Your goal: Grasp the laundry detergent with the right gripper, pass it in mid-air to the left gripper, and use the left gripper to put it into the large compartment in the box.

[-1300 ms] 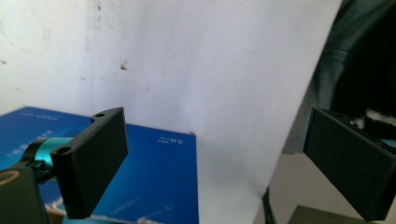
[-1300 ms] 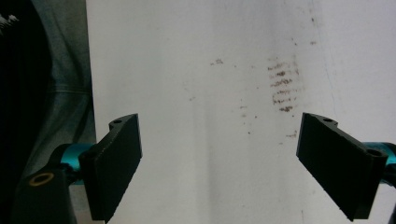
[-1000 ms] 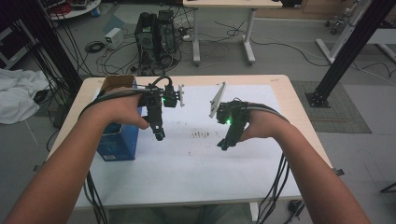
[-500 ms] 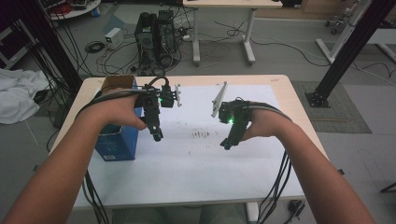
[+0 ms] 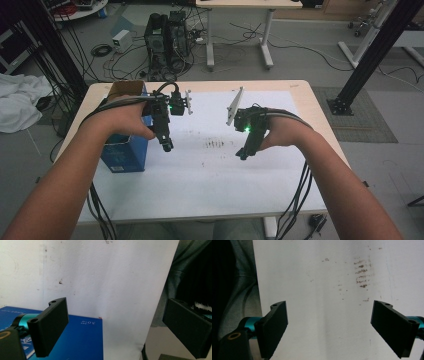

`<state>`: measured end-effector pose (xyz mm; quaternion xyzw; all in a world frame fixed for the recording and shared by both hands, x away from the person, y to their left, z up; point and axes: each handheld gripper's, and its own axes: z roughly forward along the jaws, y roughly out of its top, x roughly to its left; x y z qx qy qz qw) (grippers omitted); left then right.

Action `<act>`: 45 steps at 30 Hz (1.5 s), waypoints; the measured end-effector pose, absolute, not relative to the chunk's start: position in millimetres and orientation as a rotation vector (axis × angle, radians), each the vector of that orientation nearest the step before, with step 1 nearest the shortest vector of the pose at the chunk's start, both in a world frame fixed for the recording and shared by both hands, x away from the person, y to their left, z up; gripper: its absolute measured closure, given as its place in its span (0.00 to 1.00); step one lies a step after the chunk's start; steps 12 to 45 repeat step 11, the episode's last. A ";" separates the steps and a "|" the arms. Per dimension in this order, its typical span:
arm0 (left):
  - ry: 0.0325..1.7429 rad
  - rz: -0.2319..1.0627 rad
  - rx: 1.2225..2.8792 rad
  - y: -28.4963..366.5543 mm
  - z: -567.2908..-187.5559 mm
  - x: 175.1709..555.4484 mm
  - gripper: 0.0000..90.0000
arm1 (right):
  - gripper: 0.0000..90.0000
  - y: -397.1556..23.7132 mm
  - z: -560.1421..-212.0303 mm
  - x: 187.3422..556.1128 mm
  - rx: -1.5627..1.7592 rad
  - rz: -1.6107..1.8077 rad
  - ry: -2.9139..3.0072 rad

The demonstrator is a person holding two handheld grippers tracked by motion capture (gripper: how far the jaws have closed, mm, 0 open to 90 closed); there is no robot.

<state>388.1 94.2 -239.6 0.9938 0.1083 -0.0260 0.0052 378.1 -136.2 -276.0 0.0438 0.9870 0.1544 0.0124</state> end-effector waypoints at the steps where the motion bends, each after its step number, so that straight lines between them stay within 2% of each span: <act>1: 0.333 -0.082 3.112 93.8 -239.7 388.5 0.07 | 0.15 -136.5 -275.6 378.7 0.132 0.475 3.083; 45: 0.332 -0.075 3.110 94.3 -237.9 388.7 0.07 | 0.15 -141.5 -274.7 378.2 0.153 0.483 3.072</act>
